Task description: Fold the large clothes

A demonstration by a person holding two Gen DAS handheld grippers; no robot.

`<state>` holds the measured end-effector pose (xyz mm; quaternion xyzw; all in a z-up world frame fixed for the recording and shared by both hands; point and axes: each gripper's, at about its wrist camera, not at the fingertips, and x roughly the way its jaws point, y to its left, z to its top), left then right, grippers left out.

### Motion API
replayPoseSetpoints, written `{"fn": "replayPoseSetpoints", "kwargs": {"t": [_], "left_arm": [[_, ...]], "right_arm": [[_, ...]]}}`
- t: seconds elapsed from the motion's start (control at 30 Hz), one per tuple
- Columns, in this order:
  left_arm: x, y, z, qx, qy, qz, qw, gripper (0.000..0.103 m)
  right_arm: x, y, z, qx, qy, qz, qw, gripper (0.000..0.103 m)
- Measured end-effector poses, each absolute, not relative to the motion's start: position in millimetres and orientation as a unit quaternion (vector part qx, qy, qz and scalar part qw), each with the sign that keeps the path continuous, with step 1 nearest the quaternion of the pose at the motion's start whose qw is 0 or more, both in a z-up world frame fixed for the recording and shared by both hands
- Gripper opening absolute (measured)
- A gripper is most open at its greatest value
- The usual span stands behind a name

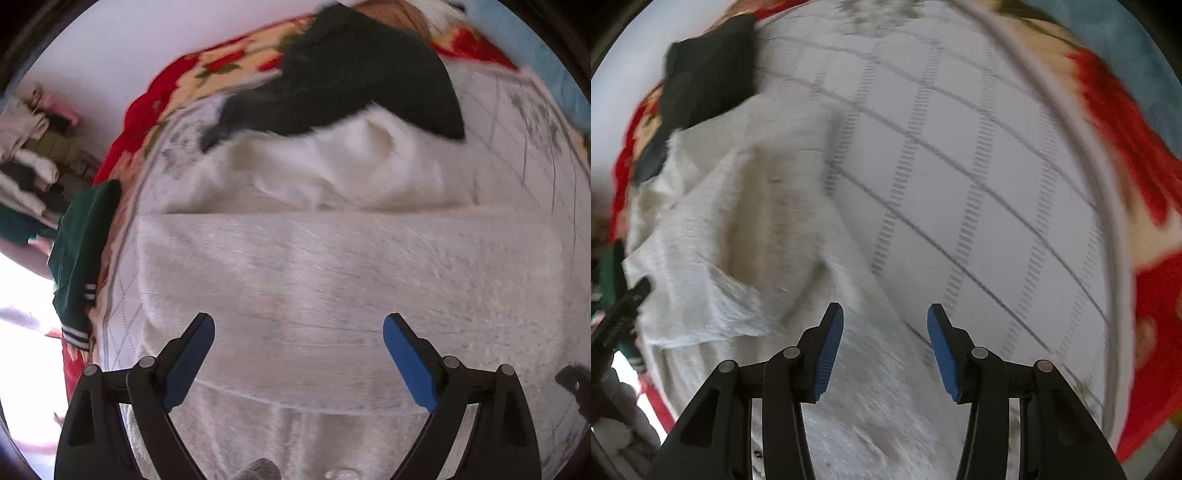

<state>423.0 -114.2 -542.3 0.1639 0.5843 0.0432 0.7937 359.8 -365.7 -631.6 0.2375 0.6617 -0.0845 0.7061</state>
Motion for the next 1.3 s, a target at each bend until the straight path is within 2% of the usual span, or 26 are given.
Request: {"fn": "replayPoseSetpoints", "kwargs": {"t": [0.03, 0.07, 0.1, 0.13, 0.2, 0.3, 0.37, 0.47, 0.57, 0.67, 0.83, 1.0, 1.03, 1.1, 1.13, 1.3], "left_arm": [[425.1, -119.0, -553.1, 0.167, 0.591, 0.042, 0.788, 0.093], [427.4, -122.2, -566.7, 0.17, 0.601, 0.04, 0.78, 0.093], [429.9, -123.5, -579.5, 0.172, 0.612, 0.038, 0.771, 0.093], [431.4, -121.0, -590.3, 0.17, 0.621, 0.037, 0.764, 0.094], [435.7, -116.3, -600.7, 0.155, 0.627, 0.032, 0.763, 0.101], [437.4, -102.1, -588.9, 0.122, 0.632, 0.033, 0.765, 0.102], [428.1, -84.4, -567.2, 0.106, 0.627, 0.046, 0.771, 0.102], [397.2, -42.6, -527.8, 0.077, 0.615, 0.077, 0.781, 0.102], [358.4, 0.8, -505.8, 0.086, 0.614, 0.12, 0.776, 0.102], [318.3, 43.6, -507.2, 0.112, 0.625, 0.166, 0.754, 0.102], [274.7, 83.3, -553.3, 0.125, 0.662, 0.199, 0.712, 0.102], [263.1, 93.0, -593.6, 0.119, 0.684, 0.186, 0.695, 0.102], [262.8, 94.2, -598.0, 0.117, 0.682, 0.185, 0.697, 0.102], [262.3, 98.2, -601.1, 0.107, 0.683, 0.184, 0.699, 0.102], [261.8, 98.4, -601.4, 0.101, 0.683, 0.184, 0.699, 0.102], [263.0, 110.7, -602.2, 0.069, 0.691, 0.171, 0.699, 0.102]], "right_arm": [[370.1, -363.7, -639.9, 0.244, 0.668, -0.061, 0.7, 0.049], [375.9, -363.7, -646.0, 0.251, 0.67, -0.046, 0.697, 0.043], [386.0, -360.3, -655.0, 0.259, 0.674, -0.023, 0.692, 0.027], [391.8, -359.3, -661.7, 0.244, 0.68, -0.029, 0.691, 0.007], [393.2, -367.2, -670.6, 0.236, 0.681, -0.06, 0.691, 0.006], [382.9, -383.6, -678.0, 0.296, 0.672, -0.087, 0.673, 0.009], [380.4, -374.6, -667.7, 0.272, 0.682, -0.103, 0.671, 0.028], [360.6, -350.7, -638.2, 0.281, 0.685, -0.101, 0.664, 0.04], [340.7, -320.9, -611.0, 0.289, 0.68, -0.068, 0.671, 0.043], [322.0, -280.9, -600.8, 0.319, 0.689, -0.01, 0.651, 0.043], [306.5, -194.5, -627.5, 0.337, 0.725, 0.057, 0.598, 0.043], [298.8, -129.0, -669.4, 0.326, 0.75, 0.079, 0.57, 0.043], [298.2, -118.4, -681.0, 0.308, 0.762, 0.07, 0.565, 0.042], [311.6, -104.7, -695.4, 0.287, 0.764, 0.036, 0.577, 0.012], [310.3, -105.2, -694.5, 0.276, 0.76, 0.007, 0.588, 0.002], [306.8, -91.0, -663.2, 0.327, 0.732, 0.019, 0.598, 0.0]]}}
